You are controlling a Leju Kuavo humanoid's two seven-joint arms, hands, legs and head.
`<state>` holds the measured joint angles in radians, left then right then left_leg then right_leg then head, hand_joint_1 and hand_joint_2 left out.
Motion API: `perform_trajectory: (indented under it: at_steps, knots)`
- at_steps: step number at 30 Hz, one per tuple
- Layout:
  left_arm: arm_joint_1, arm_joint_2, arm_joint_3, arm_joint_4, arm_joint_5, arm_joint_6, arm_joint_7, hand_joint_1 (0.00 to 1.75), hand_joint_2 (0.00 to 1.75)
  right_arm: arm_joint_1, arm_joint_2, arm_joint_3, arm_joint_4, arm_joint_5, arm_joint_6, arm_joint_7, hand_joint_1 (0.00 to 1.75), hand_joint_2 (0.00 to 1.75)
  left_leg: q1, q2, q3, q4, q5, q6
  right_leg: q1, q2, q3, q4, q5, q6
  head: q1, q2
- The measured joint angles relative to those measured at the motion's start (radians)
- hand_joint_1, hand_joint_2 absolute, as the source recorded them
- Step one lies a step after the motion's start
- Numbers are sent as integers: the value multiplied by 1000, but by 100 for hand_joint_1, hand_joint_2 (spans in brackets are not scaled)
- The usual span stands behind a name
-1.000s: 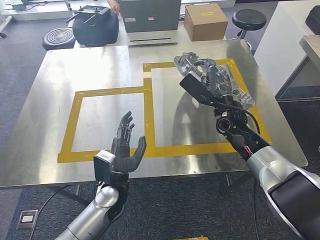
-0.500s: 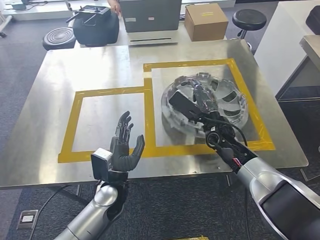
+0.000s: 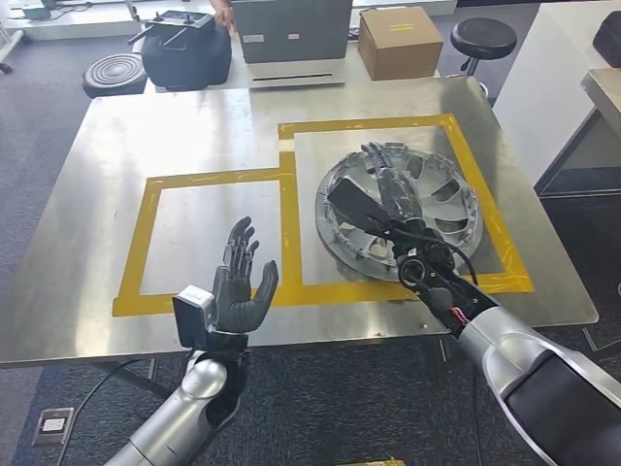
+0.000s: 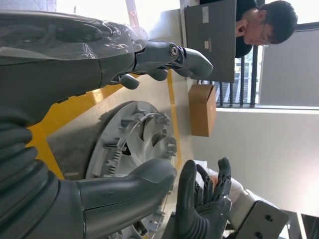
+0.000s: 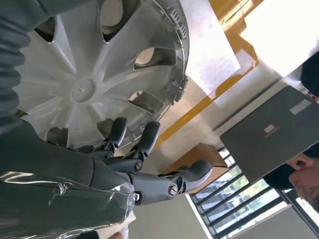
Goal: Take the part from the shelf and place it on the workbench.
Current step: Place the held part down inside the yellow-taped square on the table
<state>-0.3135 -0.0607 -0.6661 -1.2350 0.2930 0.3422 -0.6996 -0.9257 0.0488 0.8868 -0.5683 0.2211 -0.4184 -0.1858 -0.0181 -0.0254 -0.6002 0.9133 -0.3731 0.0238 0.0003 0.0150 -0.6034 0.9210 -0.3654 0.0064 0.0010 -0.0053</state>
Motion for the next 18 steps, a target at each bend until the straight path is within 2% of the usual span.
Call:
perform_trajectory:
  at_steps: [4, 8, 10, 13, 16, 18]
  knots:
    - [-2, 1, 0, 9, 30, -5, 0, 0, 0, 2, 0, -1, -1, -95, 50, -9, 0, 0, 0, 0, 0, 0, 0, 0, 0, 1, 0, 0, 0, 0, 0, 0]
    - [0, 7, 0, 14, 36, 35, 0, 0, 0, 42, -12, -28, -71, -319, 92, -31, 0, 0, 0, 0, 0, 0, 0, -1, 0, 1, 0, 0, 0, 0, 0, 0]
    - [4, 12, 0, 14, 19, 63, 0, 0, 0, 79, -31, -37, -152, -393, 54, -35, 0, 0, 0, 0, 1, 0, -1, -1, 0, 1, 0, 0, 0, 0, 0, 0]
    - [18, 21, 0, 10, -19, 110, 0, 0, 0, 159, -72, -48, -311, -423, -69, -44, 0, 0, 0, 0, 3, 0, -2, -1, 0, 0, 2, 0, -2, 0, 0, 0]
    - [30, 29, 0, -4, -52, 152, -1, 0, 0, 261, -113, -61, -496, -367, -169, -49, 0, 0, 0, 0, 6, 0, -5, -2, 0, 0, 5, 0, -5, 0, -1, 0]
    - [39, 34, 0, -19, -69, 176, -1, 0, 0, 338, -135, -72, -612, -302, -203, -49, 0, 0, 0, 0, 9, 0, -7, -1, 0, 0, 9, 0, -7, 0, 1, 0]
